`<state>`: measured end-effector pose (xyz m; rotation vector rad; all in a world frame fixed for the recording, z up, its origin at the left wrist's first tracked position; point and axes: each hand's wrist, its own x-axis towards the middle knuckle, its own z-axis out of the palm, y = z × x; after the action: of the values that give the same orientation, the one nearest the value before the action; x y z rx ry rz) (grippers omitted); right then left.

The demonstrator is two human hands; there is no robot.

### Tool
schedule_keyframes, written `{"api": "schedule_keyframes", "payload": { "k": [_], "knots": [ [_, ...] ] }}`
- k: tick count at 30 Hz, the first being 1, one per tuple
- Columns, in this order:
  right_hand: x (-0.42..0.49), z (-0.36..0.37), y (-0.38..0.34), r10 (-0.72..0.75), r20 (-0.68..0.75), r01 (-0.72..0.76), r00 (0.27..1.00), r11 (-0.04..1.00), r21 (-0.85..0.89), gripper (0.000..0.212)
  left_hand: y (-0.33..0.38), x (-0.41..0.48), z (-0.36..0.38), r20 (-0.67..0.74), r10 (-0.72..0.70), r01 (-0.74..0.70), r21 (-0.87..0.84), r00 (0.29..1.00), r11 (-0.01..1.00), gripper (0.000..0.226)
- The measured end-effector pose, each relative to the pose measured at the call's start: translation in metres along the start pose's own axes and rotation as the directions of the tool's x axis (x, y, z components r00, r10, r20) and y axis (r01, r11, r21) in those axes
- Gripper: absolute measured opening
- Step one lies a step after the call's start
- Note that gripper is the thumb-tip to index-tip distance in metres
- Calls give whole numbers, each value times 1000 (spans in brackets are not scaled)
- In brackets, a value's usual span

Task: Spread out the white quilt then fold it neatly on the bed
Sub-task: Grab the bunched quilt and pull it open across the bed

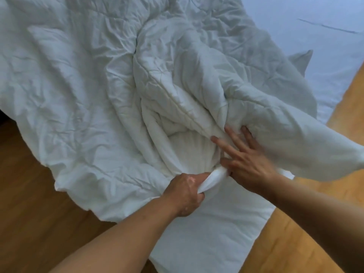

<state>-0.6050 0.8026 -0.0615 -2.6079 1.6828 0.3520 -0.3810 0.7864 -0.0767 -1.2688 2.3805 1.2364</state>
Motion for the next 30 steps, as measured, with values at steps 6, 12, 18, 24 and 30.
{"api": "schedule_keyframes", "payload": {
  "k": [6,12,18,24,30],
  "knots": [
    [-78,30,-34,20,49,-22,999,999,48,11,8,-29,16,74,27,-43,223,997,974,57],
    [-173,18,-96,178,171,-214,969,952,220,28,23,-100,86,165,25,-51,156,986,986,61],
    [-255,58,-220,118,399,-274,909,892,361,42,2,-158,141,450,-81,-121,403,889,907,70],
    [-185,10,-131,369,14,-325,929,797,509,59,26,-134,115,168,-230,229,25,959,973,74],
    [-110,-14,30,382,-51,-373,923,918,132,101,111,-39,122,-285,-304,310,-26,909,951,99]
  ]
}}
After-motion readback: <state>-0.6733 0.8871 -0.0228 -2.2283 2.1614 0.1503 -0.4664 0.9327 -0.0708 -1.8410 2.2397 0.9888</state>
